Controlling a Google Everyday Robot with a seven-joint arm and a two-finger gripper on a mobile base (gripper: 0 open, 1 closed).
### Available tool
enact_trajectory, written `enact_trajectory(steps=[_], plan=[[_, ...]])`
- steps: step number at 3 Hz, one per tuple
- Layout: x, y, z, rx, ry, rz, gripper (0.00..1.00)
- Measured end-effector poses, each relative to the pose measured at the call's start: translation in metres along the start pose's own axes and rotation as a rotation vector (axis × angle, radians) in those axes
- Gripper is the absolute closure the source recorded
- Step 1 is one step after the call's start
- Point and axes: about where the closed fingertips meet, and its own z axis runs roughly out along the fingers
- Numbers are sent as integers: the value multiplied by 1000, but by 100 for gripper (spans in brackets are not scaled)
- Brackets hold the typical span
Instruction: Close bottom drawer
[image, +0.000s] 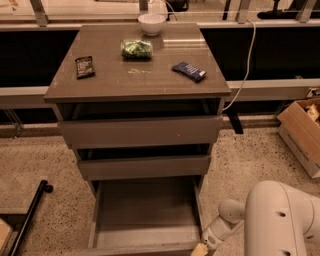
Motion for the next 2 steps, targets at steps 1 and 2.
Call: enact_trajectory(steps=[1,2], plan=[[0,0,0,0,0,0,100],[0,0,0,0,0,0,100]])
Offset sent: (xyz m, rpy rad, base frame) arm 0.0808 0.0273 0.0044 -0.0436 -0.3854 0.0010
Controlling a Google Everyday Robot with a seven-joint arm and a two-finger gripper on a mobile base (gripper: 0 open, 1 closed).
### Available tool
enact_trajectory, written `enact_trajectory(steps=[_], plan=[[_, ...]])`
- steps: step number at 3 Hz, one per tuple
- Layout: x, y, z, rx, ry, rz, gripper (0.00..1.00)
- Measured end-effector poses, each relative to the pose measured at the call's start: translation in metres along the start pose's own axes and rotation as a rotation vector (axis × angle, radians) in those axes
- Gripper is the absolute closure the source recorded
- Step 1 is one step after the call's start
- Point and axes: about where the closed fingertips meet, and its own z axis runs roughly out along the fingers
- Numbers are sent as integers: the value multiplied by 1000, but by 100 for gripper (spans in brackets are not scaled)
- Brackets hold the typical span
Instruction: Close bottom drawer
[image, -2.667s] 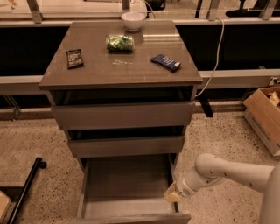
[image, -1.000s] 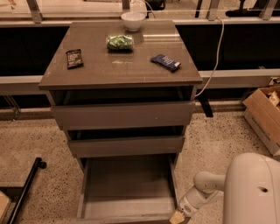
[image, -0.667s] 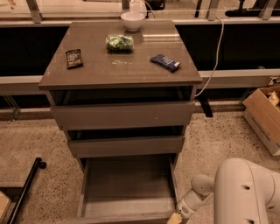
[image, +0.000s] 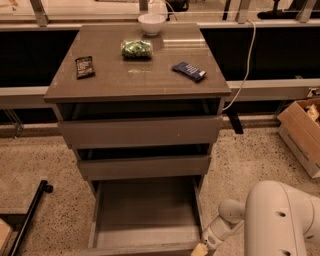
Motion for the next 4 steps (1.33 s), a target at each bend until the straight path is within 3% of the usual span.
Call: enact_trajectory(steps=[1,2,3,4], plan=[[0,0,0,0,0,0,100],[0,0,0,0,0,0,84],[0,0,0,0,0,0,53],[0,0,0,0,0,-1,29]])
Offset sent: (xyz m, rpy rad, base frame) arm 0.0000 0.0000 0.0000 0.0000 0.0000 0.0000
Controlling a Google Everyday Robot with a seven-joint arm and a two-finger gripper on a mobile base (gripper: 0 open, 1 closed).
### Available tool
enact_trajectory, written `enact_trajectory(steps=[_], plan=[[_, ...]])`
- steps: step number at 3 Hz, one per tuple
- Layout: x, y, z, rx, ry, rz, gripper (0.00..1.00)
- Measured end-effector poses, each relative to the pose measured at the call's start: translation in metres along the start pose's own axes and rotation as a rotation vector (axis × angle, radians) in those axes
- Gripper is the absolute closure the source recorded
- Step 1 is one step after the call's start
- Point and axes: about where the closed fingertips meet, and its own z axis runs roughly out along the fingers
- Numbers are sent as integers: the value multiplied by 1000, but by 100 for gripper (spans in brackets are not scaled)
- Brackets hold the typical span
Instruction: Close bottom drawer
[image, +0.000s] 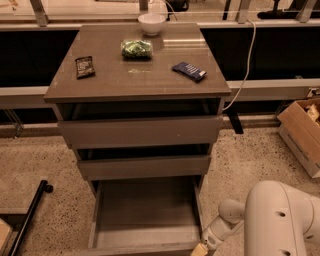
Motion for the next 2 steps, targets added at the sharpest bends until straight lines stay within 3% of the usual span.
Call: enact_trajectory(steps=[1,2], plan=[[-21,-7,-7,66,-23,-80,7],[-21,-7,-7,66,-23,-80,0]])
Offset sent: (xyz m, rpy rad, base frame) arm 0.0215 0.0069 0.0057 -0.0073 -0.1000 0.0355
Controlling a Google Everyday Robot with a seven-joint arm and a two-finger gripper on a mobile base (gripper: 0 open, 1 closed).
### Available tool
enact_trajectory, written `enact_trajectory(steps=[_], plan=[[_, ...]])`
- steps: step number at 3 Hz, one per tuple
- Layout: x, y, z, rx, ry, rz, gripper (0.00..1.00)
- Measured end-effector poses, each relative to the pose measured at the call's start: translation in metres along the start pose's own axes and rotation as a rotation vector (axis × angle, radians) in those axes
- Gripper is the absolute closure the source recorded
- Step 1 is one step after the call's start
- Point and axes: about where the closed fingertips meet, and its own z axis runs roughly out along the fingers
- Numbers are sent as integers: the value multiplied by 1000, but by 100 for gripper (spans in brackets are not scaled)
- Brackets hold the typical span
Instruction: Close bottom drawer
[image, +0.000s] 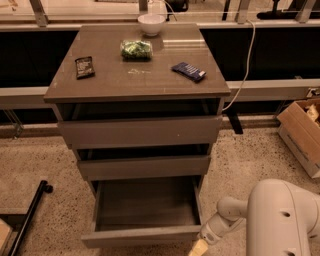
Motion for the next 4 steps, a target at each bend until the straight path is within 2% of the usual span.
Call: enact_trajectory(steps=[1,2,3,4], plan=[[0,0,0,0,0,0,0],[-3,-1,3,-2,-4,-10,25],[-24,-15,9,13,-37,-68,50],[-50,-36,14,23,-40,-135,72]])
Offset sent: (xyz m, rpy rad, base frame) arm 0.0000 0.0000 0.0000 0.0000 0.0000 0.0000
